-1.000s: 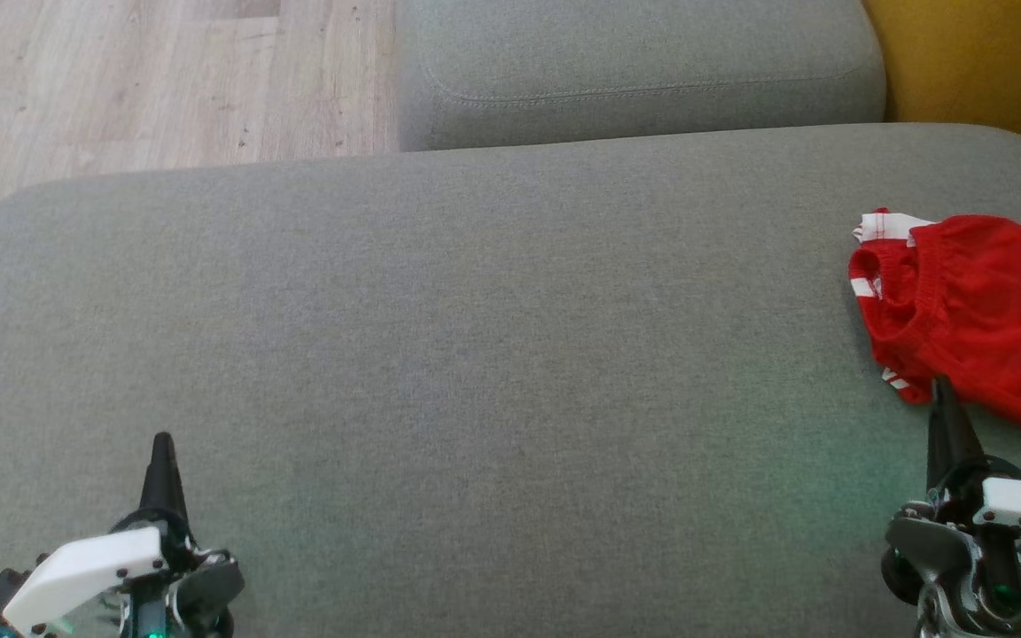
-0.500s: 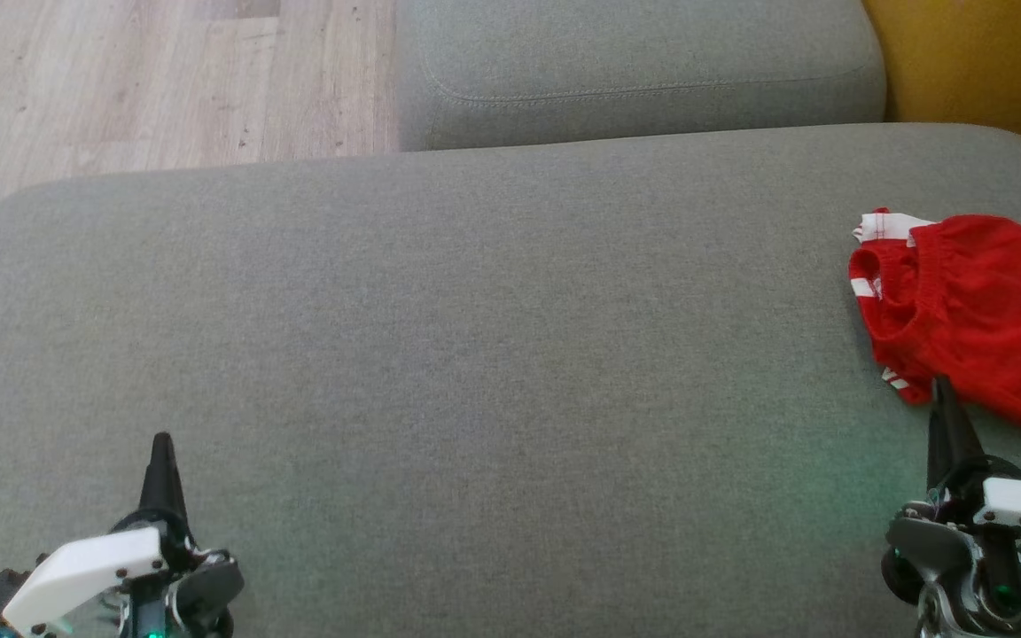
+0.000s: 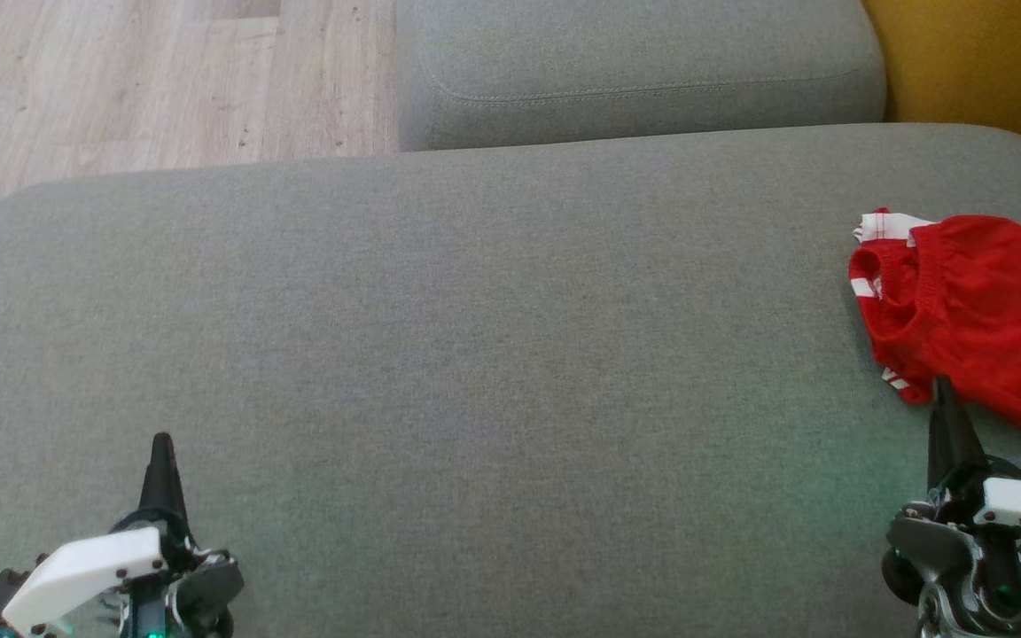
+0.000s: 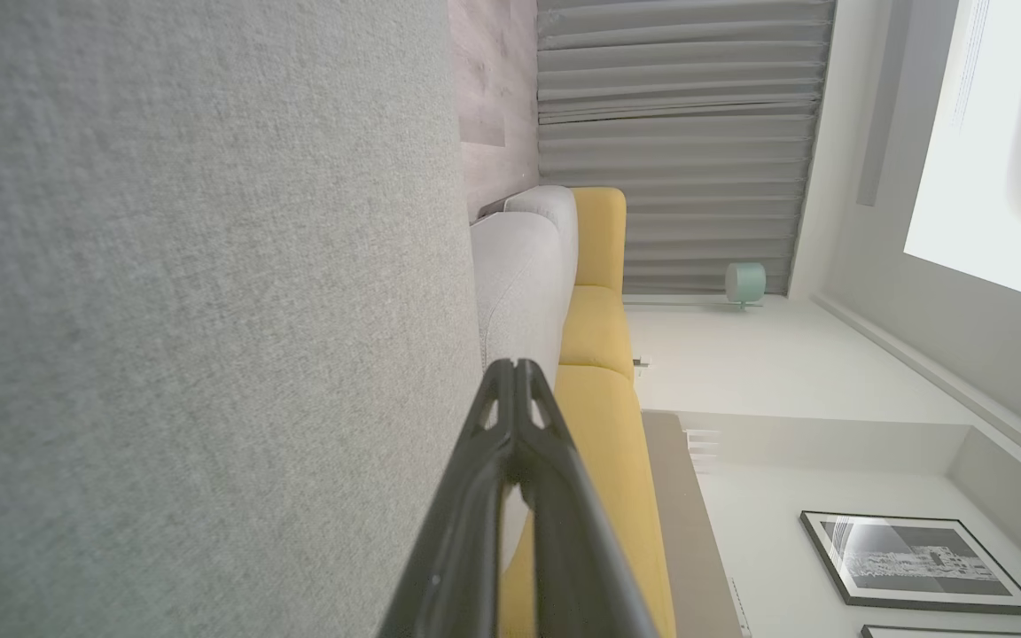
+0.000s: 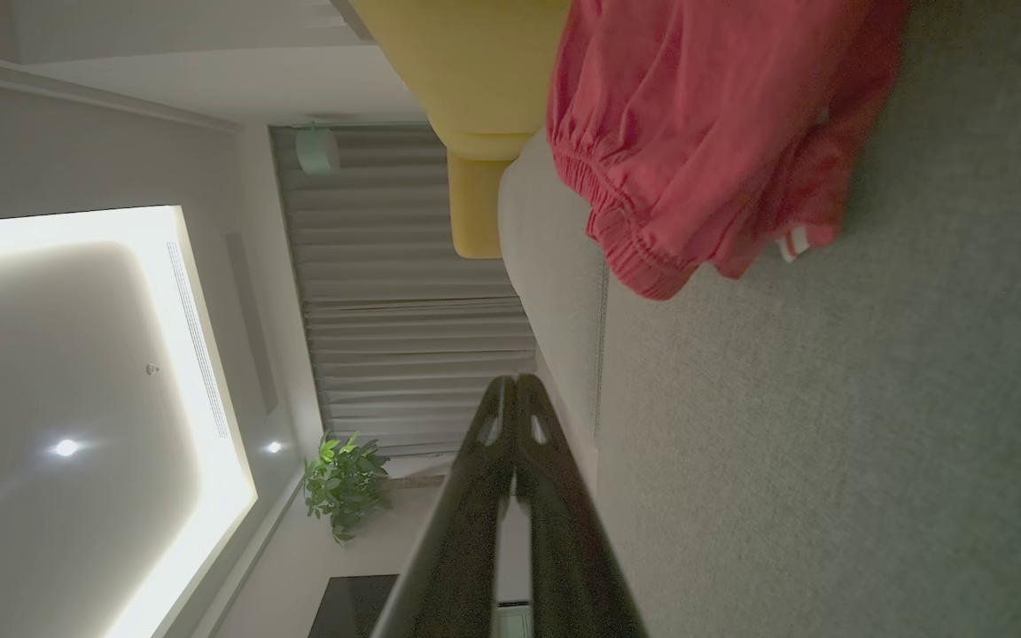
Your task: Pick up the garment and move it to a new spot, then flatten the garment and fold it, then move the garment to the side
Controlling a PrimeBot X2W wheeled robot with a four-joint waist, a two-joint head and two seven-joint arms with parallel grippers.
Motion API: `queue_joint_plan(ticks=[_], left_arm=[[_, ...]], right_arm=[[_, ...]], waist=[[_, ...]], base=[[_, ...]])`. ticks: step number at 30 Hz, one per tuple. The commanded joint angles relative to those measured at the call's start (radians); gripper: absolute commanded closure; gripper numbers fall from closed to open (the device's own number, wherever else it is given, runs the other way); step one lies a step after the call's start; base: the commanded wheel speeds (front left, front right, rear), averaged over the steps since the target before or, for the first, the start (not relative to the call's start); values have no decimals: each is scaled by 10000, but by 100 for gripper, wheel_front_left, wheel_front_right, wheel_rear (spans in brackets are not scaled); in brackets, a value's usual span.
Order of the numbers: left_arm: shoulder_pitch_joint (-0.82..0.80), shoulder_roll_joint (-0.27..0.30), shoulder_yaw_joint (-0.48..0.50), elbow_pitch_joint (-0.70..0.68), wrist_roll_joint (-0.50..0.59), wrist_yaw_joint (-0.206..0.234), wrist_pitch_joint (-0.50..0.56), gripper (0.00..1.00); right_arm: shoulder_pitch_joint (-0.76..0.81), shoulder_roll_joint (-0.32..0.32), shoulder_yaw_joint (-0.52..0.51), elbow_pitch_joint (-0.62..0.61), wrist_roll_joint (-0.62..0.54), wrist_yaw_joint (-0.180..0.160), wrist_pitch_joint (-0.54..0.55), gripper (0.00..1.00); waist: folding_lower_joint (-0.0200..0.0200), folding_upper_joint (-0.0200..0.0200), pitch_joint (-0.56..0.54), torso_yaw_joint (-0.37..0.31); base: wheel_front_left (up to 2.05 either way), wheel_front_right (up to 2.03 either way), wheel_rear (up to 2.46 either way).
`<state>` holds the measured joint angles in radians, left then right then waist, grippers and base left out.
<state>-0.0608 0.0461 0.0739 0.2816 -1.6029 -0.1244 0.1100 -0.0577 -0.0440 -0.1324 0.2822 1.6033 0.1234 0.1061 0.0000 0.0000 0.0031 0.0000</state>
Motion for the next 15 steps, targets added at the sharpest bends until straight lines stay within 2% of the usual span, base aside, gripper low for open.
queue_joint_plan(ticks=[1,15], left_arm=[[-474,42,409,-361,-48,-63,40,100],[-474,42,409,-362,-48,-63,41,100]], right_arm=[[-501,-82,204,-375,67,73,57,100],[-501,-78,198,-375,62,73,61,100]], waist=[[0,0,0,0],[0,0,0,0]], base=[[0,0,0],[0,0,0]])
